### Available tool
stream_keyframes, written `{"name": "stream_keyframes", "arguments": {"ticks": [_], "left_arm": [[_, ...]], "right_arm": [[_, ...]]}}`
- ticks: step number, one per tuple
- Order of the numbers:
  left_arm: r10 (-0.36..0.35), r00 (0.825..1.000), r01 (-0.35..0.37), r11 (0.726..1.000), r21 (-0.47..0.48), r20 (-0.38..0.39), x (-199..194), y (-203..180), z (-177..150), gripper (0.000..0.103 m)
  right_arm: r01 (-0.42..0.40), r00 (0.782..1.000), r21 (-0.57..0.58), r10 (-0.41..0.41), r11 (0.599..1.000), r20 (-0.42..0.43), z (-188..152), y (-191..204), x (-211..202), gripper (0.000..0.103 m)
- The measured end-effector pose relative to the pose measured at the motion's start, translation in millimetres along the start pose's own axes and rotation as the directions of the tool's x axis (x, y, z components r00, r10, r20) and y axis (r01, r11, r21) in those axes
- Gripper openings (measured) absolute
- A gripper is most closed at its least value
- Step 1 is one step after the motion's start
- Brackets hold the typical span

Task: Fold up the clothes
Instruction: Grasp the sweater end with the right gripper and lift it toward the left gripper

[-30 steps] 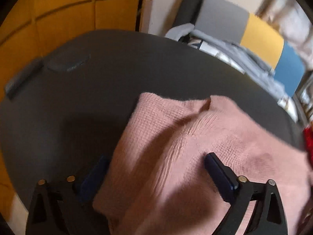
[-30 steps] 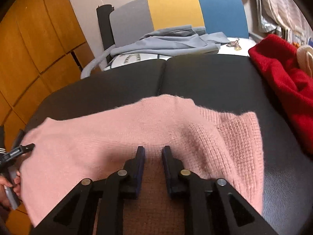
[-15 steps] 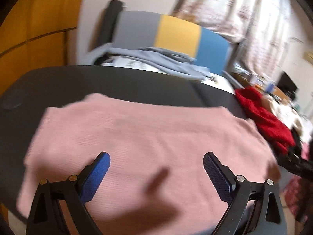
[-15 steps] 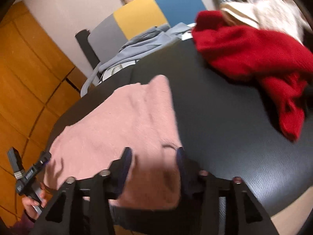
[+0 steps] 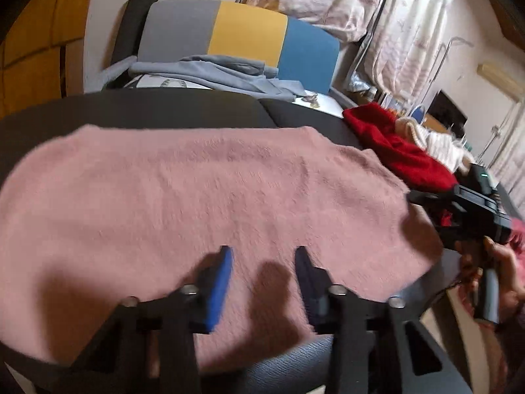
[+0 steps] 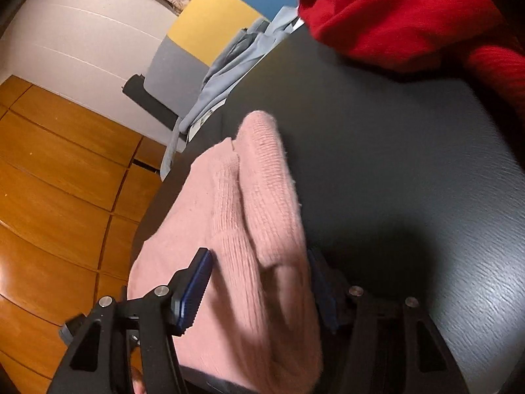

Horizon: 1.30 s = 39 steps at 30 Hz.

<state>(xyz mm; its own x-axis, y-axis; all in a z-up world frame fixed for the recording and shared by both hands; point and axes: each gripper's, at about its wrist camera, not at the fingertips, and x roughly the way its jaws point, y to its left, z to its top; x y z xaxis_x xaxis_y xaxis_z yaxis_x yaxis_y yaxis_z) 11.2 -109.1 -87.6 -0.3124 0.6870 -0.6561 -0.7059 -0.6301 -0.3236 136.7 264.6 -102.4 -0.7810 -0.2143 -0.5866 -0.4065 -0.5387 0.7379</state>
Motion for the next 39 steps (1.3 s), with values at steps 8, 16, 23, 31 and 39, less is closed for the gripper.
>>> {"name": "stream_keyframes", "arguments": {"ticks": [8,16,23,31,39], "left_arm": [[0.042,0.999,-0.041,0.997,0.071,-0.012,13,-10,-22,0.016],[0.077,0.997,-0.077,0.991,0.111,0.002,13,-16,-26,0.016],[0.084,0.996,-0.084,0.993,0.089,0.001,-7,-1,-9,0.017],[0.269,0.962,-0.269,0.963,-0.022,0.042,-35,70,6,0.026],[0.286,0.958,-0.286,0.958,-0.038,-0.012,-13,97,4,0.028]], "right_arm": [[-0.061,0.998,-0.011,0.061,0.998,-0.019,5,6,17,0.060],[-0.060,0.995,-0.030,0.057,0.998,-0.082,-4,27,49,0.021],[-0.233,0.972,0.135,0.227,0.963,0.060,11,20,16,0.018],[-0.163,0.978,0.252,0.123,0.954,0.168,40,-3,-31,0.018],[-0.148,0.978,0.184,0.117,0.972,0.173,45,88,-39,0.018]]}}
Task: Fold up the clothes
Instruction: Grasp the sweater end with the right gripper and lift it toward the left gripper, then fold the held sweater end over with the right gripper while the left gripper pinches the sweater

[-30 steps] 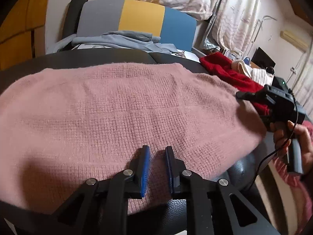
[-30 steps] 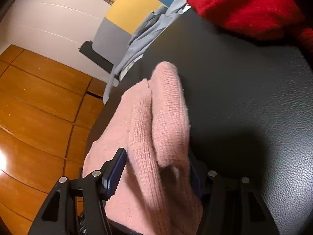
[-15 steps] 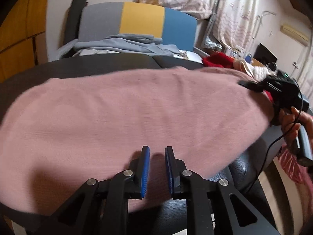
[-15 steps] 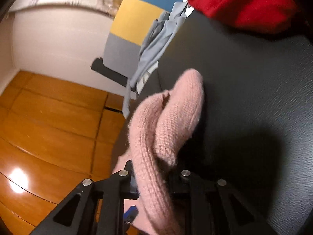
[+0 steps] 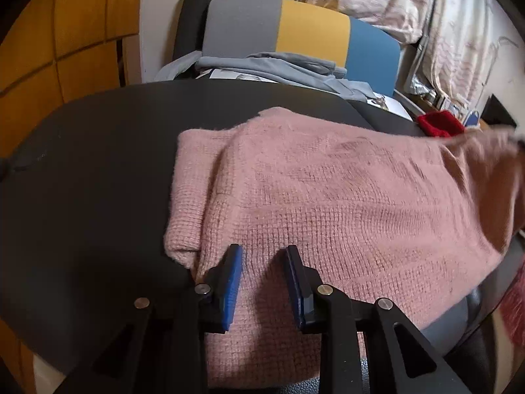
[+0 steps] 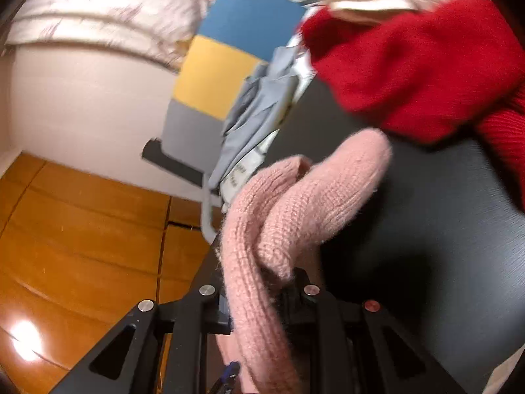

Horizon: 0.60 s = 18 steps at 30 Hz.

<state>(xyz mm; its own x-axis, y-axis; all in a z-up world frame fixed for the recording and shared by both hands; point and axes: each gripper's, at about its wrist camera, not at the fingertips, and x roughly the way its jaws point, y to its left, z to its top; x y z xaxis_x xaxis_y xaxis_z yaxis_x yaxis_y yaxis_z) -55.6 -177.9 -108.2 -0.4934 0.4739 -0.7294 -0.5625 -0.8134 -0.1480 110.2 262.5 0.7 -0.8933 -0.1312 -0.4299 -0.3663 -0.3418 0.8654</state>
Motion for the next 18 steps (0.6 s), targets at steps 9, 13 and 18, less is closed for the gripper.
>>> {"name": "stream_keyframes", "arguments": {"ticks": [9,13,18], "left_arm": [[-0.133,0.991,0.133,0.990,-0.043,-0.010,4,15,-1,0.029],[-0.169,0.985,0.170,0.984,-0.054,0.022,3,20,-6,0.029],[-0.232,0.972,0.236,0.967,-0.096,0.049,5,29,-7,0.028]], "right_arm": [[-0.070,0.992,-0.237,0.043,0.969,-0.117,-85,151,87,0.018],[-0.025,0.983,-0.435,-0.057,0.900,-0.174,-152,188,138,0.018],[0.055,0.929,-0.620,-0.267,0.782,-0.255,-233,181,209,0.019]]}}
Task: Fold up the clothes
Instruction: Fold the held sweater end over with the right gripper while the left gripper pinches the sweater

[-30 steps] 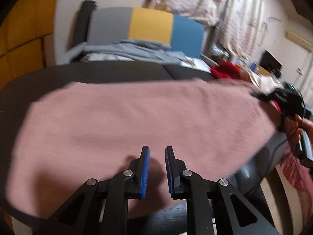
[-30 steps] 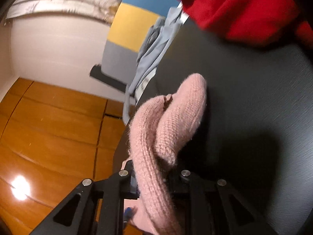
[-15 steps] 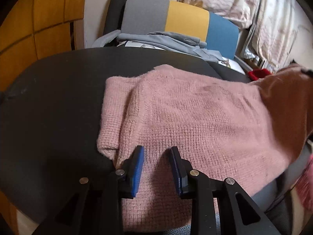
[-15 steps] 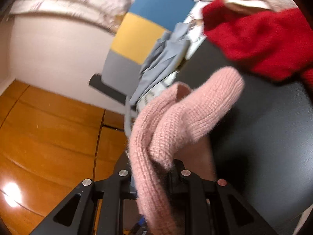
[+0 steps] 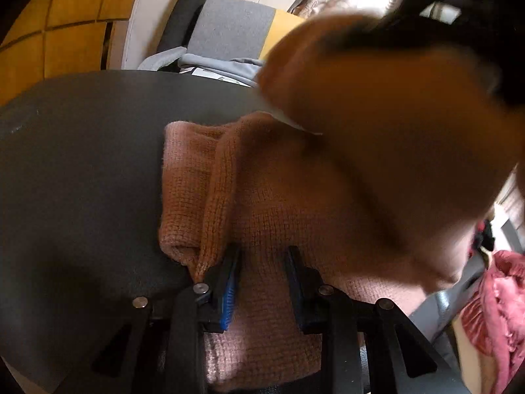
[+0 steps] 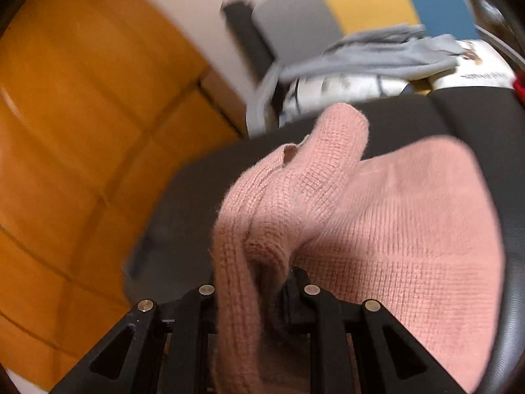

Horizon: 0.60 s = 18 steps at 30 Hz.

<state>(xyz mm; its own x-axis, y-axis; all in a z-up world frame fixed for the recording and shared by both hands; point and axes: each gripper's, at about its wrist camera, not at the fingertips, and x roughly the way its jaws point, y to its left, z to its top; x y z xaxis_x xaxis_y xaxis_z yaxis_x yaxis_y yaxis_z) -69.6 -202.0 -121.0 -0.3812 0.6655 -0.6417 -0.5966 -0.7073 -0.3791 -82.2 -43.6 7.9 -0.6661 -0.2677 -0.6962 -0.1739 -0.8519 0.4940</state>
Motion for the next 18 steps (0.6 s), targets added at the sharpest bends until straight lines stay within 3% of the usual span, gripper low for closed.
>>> {"name": "stream_keyframes", "arguments": {"ticks": [5,9,13,18], "left_arm": [[-0.058,0.998,0.059,0.998,-0.032,0.021,0,9,-3,0.028],[-0.096,0.994,0.098,0.993,-0.059,0.045,-1,14,-6,0.028],[-0.174,0.983,0.181,0.974,-0.136,0.058,-8,28,-8,0.029],[-0.248,0.967,0.253,0.943,-0.216,0.051,-16,46,-10,0.031]], "right_arm": [[0.033,0.993,-0.044,-0.038,0.998,-0.112,-35,0,51,0.022],[0.019,0.990,-0.102,-0.033,0.995,-0.139,-34,4,60,0.030],[-0.006,0.986,-0.089,-0.009,0.996,-0.168,-34,6,49,0.037],[-0.118,0.990,-0.127,0.107,0.985,-0.092,-42,16,-2,0.043]]}}
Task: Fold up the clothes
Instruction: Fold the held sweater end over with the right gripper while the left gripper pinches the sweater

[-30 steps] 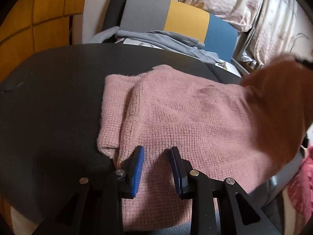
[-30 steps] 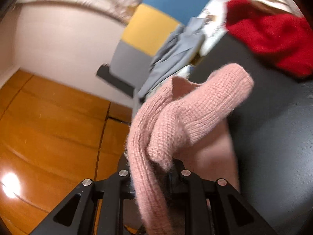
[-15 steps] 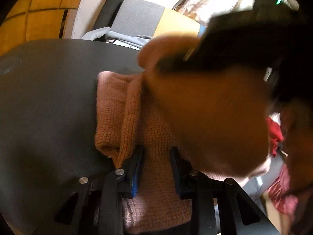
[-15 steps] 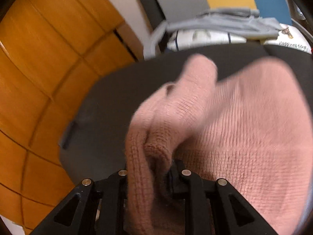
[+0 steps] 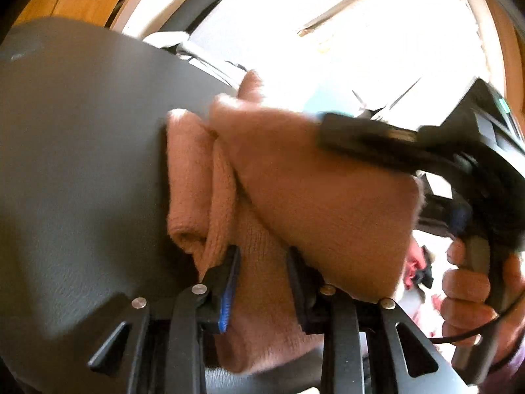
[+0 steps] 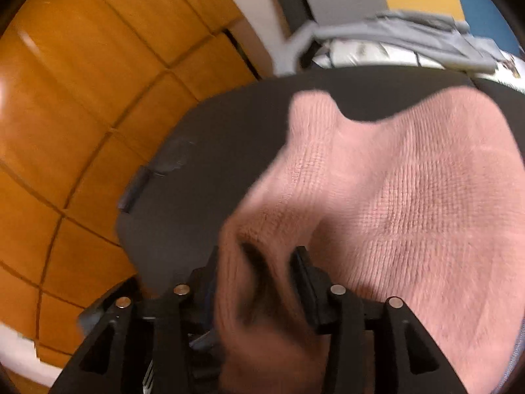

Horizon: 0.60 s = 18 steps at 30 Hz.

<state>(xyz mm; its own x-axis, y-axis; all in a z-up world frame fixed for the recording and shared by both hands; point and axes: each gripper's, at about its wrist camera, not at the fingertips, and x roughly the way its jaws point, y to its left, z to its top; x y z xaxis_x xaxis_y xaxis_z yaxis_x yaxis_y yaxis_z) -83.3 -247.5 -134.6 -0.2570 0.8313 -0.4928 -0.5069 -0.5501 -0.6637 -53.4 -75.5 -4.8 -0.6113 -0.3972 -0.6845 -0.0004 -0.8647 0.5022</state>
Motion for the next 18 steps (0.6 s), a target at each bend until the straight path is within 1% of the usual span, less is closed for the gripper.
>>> {"name": "stream_keyframes", "arguments": {"ticks": [2,4,5,6,7,8,9,10,11,12,13,14,15,16,17,18], "left_arm": [[-0.014,1.000,0.014,1.000,-0.023,-0.010,-6,4,1,0.031],[-0.023,1.000,0.023,0.998,-0.055,-0.007,-14,7,3,0.035],[-0.023,1.000,0.023,0.997,-0.075,-0.003,-18,10,3,0.044],[-0.021,1.000,0.022,0.995,-0.101,0.005,-24,13,4,0.058],[-0.031,0.999,0.033,0.991,-0.127,0.021,-30,16,5,0.063],[-0.053,0.998,0.059,0.985,-0.165,0.042,-38,21,5,0.065],[-0.069,0.996,0.078,0.978,-0.196,0.053,-43,23,6,0.066],[-0.085,0.995,0.096,0.970,-0.223,0.060,-47,25,7,0.067],[-0.105,0.992,0.120,0.962,-0.245,0.072,-51,25,8,0.070],[-0.117,0.989,0.136,0.956,-0.258,0.088,-55,23,9,0.078],[-0.125,0.988,0.145,0.955,-0.259,0.094,-55,18,12,0.083],[-0.132,0.987,0.153,0.954,-0.258,0.096,-53,12,15,0.091],[-0.140,0.985,0.161,0.953,-0.256,0.098,-52,7,17,0.093],[-0.136,0.986,0.155,0.955,-0.252,0.091,-47,2,21,0.093],[-0.102,0.992,0.117,0.963,-0.244,0.074,-39,-3,24,0.093],[-0.053,0.998,0.063,0.970,-0.236,0.046,-29,-5,27,0.092]], "right_arm": [[-0.059,0.997,0.007,0.058,0.998,0.060,-6,0,-21,0.043],[-0.094,0.988,0.056,0.086,0.994,0.126,-14,-12,-41,0.043],[-0.105,0.984,0.092,0.089,0.990,0.156,-18,-21,-49,0.043],[-0.110,0.980,0.129,0.086,0.986,0.178,-21,-32,-55,0.043],[-0.113,0.977,0.164,0.080,0.980,0.196,-26,-44,-61,0.043],[-0.117,0.976,0.182,0.079,0.976,0.203,-30,-54,-65,0.043],[-0.121,0.976,0.186,0.082,0.975,0.202,-35,-63,-68,0.043],[-0.108,0.978,0.184,0.072,0.977,0.194,-41,-67,-70,0.043],[-0.083,0.982,0.177,0.050,0.981,0.181,-48,-69,-70,0.043],[-0.061,0.986,0.163,0.033,0.985,0.165,-54,-70,-69,0.043],[-0.042,0.989,0.142,0.020,0.989,0.147,-59,-71,-67,0.043],[-0.032,0.991,0.118,0.017,0.993,0.129,-64,-72,-64,0.043],[-0.019,0.994,0.084,0.010,0.996,0.107,-69,-72,-60,0.043],[0.002,0.997,0.044,-0.006,0.999,0.082,-74,-72,-56,0.043],[0.030,0.997,0.008,-0.030,1.000,0.066,-79,-71,-53,0.043],[0.052,0.996,-0.025,-0.050,0.998,0.070,-83,-67,-53,0.043]]}}
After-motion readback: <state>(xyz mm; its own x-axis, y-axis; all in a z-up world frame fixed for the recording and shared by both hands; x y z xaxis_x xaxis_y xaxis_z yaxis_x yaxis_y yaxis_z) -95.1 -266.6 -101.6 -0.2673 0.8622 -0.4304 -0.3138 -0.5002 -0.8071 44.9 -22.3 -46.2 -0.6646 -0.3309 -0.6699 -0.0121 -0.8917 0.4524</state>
